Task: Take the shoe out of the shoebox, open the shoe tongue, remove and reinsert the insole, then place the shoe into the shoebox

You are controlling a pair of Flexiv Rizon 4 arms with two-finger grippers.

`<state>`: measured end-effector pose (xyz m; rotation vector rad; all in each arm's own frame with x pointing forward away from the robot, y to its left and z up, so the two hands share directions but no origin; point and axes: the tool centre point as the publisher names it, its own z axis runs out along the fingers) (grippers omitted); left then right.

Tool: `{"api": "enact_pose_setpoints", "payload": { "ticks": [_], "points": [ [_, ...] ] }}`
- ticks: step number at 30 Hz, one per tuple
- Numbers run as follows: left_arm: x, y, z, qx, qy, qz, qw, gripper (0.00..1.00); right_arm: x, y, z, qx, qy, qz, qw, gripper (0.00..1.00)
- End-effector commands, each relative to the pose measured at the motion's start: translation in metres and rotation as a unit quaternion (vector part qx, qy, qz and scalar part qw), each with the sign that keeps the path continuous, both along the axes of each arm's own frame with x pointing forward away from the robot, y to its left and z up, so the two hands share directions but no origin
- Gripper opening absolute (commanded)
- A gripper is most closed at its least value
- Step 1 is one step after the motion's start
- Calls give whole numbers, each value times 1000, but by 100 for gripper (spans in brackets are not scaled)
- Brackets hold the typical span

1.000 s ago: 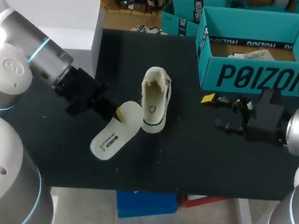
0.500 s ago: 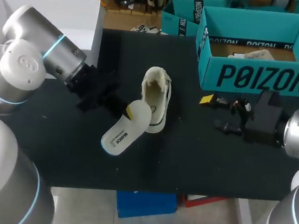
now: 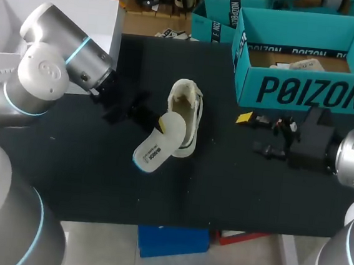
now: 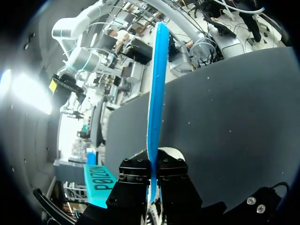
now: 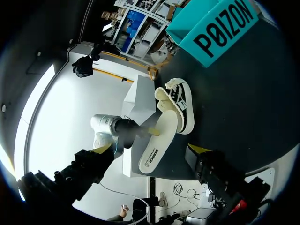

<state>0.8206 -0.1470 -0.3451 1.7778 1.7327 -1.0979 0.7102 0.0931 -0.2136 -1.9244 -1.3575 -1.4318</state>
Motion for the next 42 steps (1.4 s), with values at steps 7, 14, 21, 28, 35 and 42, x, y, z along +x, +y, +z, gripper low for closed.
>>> {"api": "enact_pose_setpoints", "payload": {
  "ticks": [7, 14, 21, 28, 35, 42],
  "points": [
    [24, -15, -13, 6, 8, 4, 1000, 0, 0, 0, 0, 1, 0, 0, 1000, 100],
    [34, -18, -10, 12, 5, 16, 1000, 0, 0, 0, 0, 1, 0, 0, 1000, 100],
    [43, -24, -17, 10, 23, 26, 999, 0, 0, 0, 0, 1, 0, 0, 1000, 100],
    [46, -30, -20, 15, 24, 32, 999, 0, 0, 0, 0, 1, 0, 0, 1000, 100],
    [59, -32, -22, 29, 16, 49, 998, 0, 0, 0, 0, 1, 0, 0, 1000, 100],
    [72, -35, -25, 36, 14, 64, 997, 0, 0, 0, 0, 1, 0, 0, 1000, 100]
  ]
}}
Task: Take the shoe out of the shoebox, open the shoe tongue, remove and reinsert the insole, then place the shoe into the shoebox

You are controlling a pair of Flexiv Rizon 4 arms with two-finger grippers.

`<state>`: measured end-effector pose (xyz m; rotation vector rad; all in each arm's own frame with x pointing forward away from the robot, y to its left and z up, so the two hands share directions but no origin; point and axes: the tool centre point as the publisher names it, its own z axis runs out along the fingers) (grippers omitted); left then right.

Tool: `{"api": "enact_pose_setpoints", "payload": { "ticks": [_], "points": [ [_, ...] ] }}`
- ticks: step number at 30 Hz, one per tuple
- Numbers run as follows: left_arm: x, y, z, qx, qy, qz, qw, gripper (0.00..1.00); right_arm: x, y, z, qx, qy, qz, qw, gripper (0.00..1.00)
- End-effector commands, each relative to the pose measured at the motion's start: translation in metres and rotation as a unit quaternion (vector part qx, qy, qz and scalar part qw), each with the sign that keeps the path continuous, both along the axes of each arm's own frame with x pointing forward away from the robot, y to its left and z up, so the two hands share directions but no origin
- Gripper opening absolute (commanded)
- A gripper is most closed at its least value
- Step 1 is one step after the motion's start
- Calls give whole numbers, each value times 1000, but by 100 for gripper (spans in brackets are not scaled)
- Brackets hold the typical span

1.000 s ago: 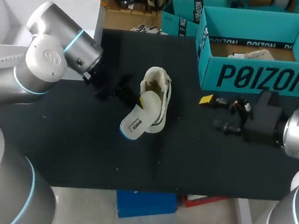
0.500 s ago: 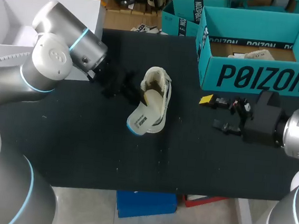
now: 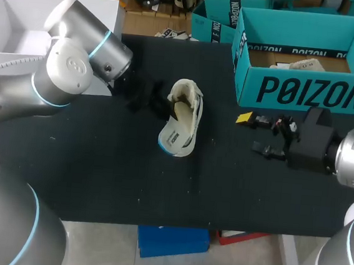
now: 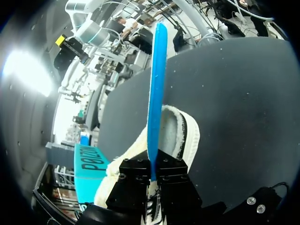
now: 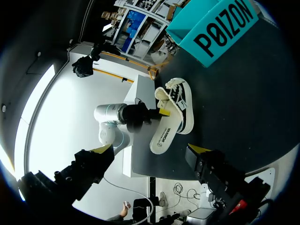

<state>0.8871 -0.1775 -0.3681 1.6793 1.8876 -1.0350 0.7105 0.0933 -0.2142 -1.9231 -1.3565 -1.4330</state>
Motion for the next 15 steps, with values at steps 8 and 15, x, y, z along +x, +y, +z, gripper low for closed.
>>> {"api": "enact_pose_setpoints", "payload": {
  "ticks": [8, 15],
  "points": [
    [7, -8, 0, 5, -4, 8, 1000, 22, 0, 0, 0, 0, 0, 0, 1000, 100],
    [-13, -5, 11, -4, -11, -11, 1000, 40, 0, 0, 0, 0, 0, 0, 1000, 100]
  ]
}}
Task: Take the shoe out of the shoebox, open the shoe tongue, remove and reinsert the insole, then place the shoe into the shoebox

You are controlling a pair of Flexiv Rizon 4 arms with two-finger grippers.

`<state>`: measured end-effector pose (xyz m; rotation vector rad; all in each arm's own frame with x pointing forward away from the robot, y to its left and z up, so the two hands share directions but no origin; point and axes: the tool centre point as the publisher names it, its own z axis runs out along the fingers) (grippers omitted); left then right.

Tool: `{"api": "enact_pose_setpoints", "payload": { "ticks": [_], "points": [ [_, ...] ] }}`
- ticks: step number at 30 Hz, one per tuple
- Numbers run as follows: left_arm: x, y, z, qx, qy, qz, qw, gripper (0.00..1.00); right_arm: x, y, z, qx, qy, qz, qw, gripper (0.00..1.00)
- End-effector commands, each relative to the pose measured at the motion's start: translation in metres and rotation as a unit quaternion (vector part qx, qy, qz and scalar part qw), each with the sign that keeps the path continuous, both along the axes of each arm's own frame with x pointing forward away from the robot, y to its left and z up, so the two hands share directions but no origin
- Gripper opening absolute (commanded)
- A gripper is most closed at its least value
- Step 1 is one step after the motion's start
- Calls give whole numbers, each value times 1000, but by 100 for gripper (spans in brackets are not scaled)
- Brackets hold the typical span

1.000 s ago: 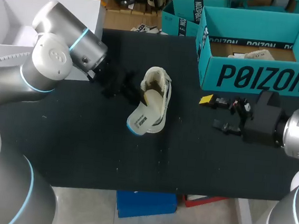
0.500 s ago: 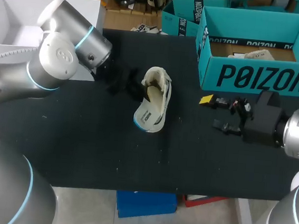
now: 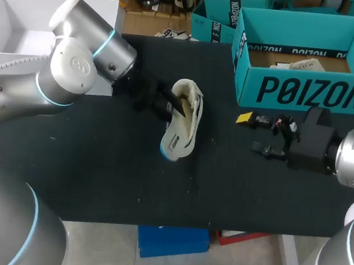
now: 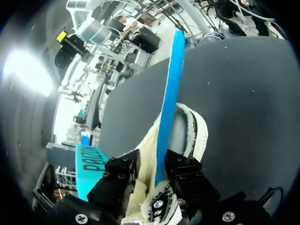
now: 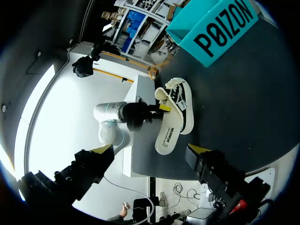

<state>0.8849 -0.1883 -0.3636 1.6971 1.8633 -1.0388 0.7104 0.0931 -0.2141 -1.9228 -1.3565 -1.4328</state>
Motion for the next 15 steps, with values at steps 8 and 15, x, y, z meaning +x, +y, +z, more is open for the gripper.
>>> {"api": "enact_pose_setpoints", "payload": {
  "ticks": [8, 15],
  "points": [
    [-36, 11, 17, -4, -14, -31, 999, 36, 0, 0, 0, 0, 0, 0, 1000, 100],
    [-45, 13, 15, -2, -13, -44, 999, 17, 0, 0, 0, 0, 0, 0, 1000, 100]
  ]
}}
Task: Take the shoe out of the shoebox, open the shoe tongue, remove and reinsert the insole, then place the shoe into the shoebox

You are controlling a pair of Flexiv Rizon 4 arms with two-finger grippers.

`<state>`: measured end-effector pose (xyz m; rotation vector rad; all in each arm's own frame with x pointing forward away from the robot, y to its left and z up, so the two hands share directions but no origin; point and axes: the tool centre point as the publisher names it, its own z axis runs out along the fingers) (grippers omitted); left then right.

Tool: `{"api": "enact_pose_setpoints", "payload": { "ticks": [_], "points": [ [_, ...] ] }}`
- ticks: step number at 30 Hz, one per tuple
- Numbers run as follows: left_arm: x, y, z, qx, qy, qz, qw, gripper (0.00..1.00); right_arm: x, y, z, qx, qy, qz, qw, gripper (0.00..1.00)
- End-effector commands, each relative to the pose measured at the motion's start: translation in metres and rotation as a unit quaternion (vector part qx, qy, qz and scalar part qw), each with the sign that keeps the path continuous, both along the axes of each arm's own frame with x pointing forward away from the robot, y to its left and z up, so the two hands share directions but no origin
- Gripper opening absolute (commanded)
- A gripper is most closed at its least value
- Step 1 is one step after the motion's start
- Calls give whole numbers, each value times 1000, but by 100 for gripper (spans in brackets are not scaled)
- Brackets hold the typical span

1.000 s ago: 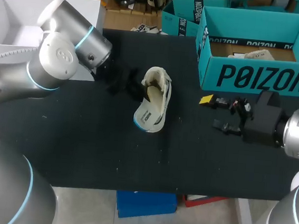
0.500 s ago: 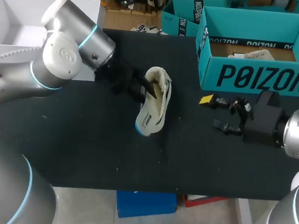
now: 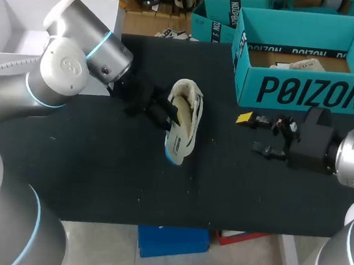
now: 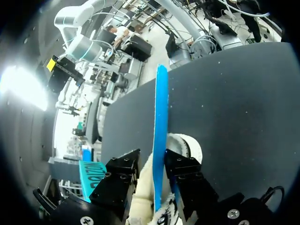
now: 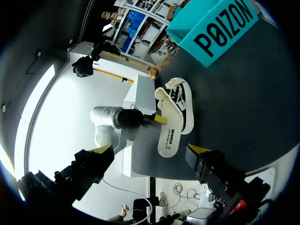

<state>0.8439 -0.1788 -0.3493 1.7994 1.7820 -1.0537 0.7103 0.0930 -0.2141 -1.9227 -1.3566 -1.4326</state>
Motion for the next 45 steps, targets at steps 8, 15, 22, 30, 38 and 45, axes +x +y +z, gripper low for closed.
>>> {"api": "enact_pose_setpoints", "payload": {
  "ticks": [8, 15, 22, 30, 38, 45],
  "points": [
    [-7, 2, -1, -2, 0, -12, 1000, 0, 0, 0, 0, 0, 0, 0, 1000, 100],
    [-2, 5, -5, -13, 8, -6, 1000, 0, 0, 0, 0, 0, 0, 0, 1000, 100],
    [7, 7, -9, -28, 13, 2, 1000, 0, 0, 0, 0, 0, 0, 0, 1000, 100],
    [19, 2, -11, -43, 21, 5, 999, 0, 0, 0, 0, 0, 0, 0, 1000, 100],
    [26, 0, -7, -49, 18, 11, 999, 0, 0, 0, 0, 0, 0, 0, 1000, 100],
    [21, -1, -6, -53, 21, 8, 998, 0, 0, 0, 0, 0, 0, 0, 1000, 100]
  ]
}}
